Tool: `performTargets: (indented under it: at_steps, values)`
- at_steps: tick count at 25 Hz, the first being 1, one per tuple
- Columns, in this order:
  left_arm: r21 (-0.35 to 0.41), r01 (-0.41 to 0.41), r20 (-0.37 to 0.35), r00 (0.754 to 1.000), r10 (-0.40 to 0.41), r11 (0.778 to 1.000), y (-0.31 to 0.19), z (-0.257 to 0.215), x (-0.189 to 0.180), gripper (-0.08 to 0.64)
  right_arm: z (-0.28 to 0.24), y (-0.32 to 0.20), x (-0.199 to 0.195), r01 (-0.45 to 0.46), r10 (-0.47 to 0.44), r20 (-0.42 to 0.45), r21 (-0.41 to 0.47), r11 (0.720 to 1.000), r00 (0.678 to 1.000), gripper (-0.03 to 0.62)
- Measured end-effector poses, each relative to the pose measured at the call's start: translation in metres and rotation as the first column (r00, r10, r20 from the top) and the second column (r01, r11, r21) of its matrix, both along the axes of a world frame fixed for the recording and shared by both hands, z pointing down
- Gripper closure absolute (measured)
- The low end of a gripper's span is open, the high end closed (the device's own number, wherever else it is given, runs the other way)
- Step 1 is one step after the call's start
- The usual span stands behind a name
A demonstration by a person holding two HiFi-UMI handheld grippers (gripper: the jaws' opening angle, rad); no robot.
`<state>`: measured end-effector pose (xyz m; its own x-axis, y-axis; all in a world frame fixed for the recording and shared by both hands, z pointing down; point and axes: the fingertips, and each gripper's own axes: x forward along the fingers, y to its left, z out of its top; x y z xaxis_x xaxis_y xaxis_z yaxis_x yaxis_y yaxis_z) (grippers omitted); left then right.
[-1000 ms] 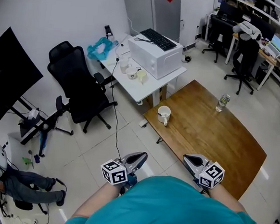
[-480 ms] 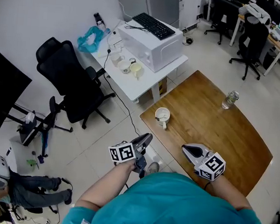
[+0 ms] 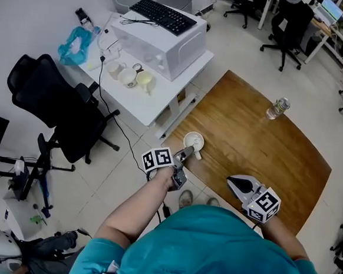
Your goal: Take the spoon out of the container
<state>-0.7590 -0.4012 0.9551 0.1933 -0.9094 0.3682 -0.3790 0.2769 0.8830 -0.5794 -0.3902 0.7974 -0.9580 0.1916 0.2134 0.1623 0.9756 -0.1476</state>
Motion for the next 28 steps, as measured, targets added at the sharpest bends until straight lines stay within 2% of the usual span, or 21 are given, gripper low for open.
performTargets:
  at_steps: [3,6,10,13,17,21,24,28]
  values:
    - [-0.068,-0.025,-0.031,0.999,0.023,0.997,-0.009,0.018,0.004,0.328,0.003,-0.003,0.004,-0.042,0.042,-0.003,-0.01,0.999,0.999,0.591]
    - [-0.134,-0.02,-0.028,0.999,0.017,0.991,-0.008,0.026,0.005,0.333,-0.003,-0.002,0.01,-0.072,0.072,-0.008,-0.012,0.997,0.997,0.591]
    - [-0.212,-0.023,0.013,1.0,0.027,0.977,-0.002,0.031,0.004,0.477,-0.01,-0.003,0.017,-0.098,0.098,-0.012,-0.015,0.995,0.995,0.591]
    - [-0.212,-0.045,0.034,0.998,0.053,0.976,0.004,0.022,0.005,0.505,-0.012,0.001,0.022,-0.108,0.108,-0.014,-0.012,0.994,0.994,0.591]
    - [-0.127,-0.078,0.054,0.995,0.085,0.989,0.017,-0.015,0.002,0.508,-0.022,0.008,0.018,-0.115,0.115,-0.019,-0.005,0.993,0.993,0.591]
    - [0.017,-0.165,0.082,0.983,0.163,0.986,0.039,-0.072,0.019,0.509,-0.039,0.015,0.026,-0.129,0.129,-0.02,0.003,0.992,0.991,0.591]
    - [0.128,-0.241,0.127,0.966,0.225,0.962,0.055,-0.105,0.042,0.509,-0.046,0.02,0.038,-0.148,0.148,-0.007,0.009,0.989,0.989,0.591]
    - [0.227,-0.351,0.185,0.932,0.313,0.909,0.068,-0.138,0.084,0.509,-0.061,0.021,0.059,-0.184,0.184,0.024,0.016,0.983,0.983,0.591]
